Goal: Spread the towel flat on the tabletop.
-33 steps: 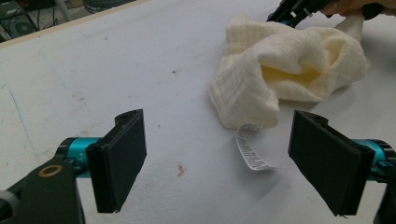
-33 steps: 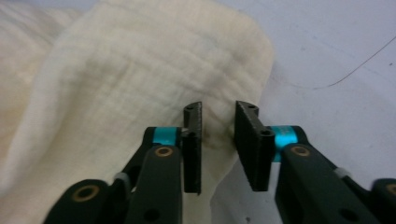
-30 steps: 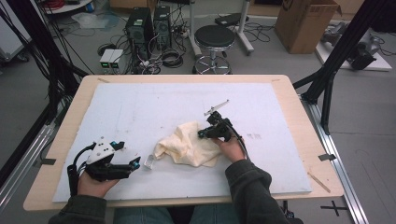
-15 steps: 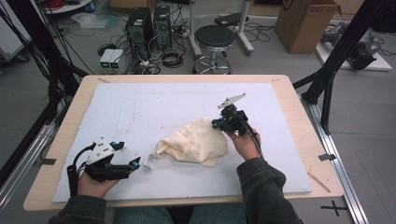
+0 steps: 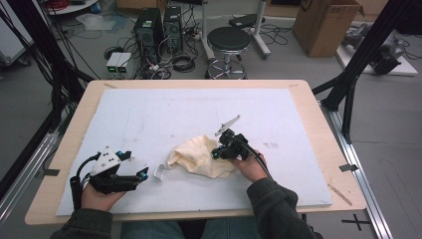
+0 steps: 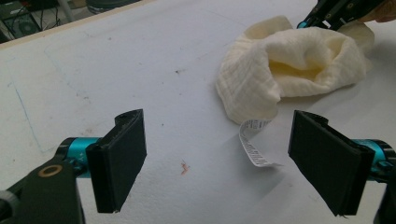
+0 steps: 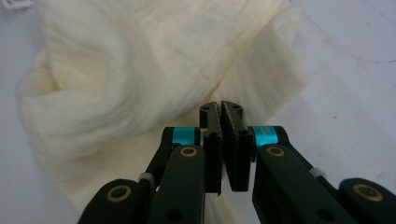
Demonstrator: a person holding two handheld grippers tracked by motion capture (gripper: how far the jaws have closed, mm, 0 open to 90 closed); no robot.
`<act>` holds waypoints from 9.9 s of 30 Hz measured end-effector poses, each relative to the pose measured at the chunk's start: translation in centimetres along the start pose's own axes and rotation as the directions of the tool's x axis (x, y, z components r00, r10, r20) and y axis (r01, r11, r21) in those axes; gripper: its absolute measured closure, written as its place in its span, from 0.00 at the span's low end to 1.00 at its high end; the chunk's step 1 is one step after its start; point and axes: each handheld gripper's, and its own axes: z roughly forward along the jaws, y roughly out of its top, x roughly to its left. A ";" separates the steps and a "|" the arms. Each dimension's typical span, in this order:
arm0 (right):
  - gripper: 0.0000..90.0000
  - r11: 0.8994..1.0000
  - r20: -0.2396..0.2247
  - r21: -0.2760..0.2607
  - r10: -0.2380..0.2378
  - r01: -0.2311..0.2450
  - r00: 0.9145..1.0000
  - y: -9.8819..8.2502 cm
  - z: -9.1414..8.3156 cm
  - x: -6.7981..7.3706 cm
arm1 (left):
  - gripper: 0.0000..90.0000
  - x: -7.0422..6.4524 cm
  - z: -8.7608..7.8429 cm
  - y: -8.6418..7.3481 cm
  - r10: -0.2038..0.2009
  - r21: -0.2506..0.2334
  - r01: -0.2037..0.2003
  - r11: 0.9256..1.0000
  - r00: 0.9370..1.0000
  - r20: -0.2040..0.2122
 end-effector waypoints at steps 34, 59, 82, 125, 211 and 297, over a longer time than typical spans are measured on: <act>0.96 0.990 0.027 -0.091 0.110 -0.107 0.994 0.5 -1.9 -3.8 | 0.22 0.1 1.0 0.3 -0.009 0.011 0.008 1.000 1.000 0.022; 0.95 0.994 0.121 -0.103 0.038 -0.026 0.992 -4.7 -4.5 -2.4 | 0.46 1.9 8.5 5.5 -0.075 0.039 0.070 0.997 0.984 0.161; 0.95 0.990 0.088 -0.138 0.019 -0.007 0.996 -5.6 -5.8 -2.2 | 0.94 -1.3 13.7 5.1 0.049 0.265 -0.163 0.950 0.920 0.389; 0.94 0.989 0.077 -0.148 0.033 -0.021 0.997 -6.0 -5.6 -2.6 | 0.76 1.9 15.2 5.1 -0.092 0.319 0.006 0.948 0.963 0.253; 0.92 0.986 0.083 -0.161 -0.025 0.038 0.996 -1.7 -7.0 -1.2 | 0.98 2.5 7.7 6.1 0.058 0.204 -0.087 0.975 0.988 0.140; 0.97 0.991 0.001 -0.080 -0.110 0.110 0.994 -4.6 -1.8 0.8 | 0.97 0.2 9.2 4.7 -0.041 0.211 0.013 0.977 0.991 0.127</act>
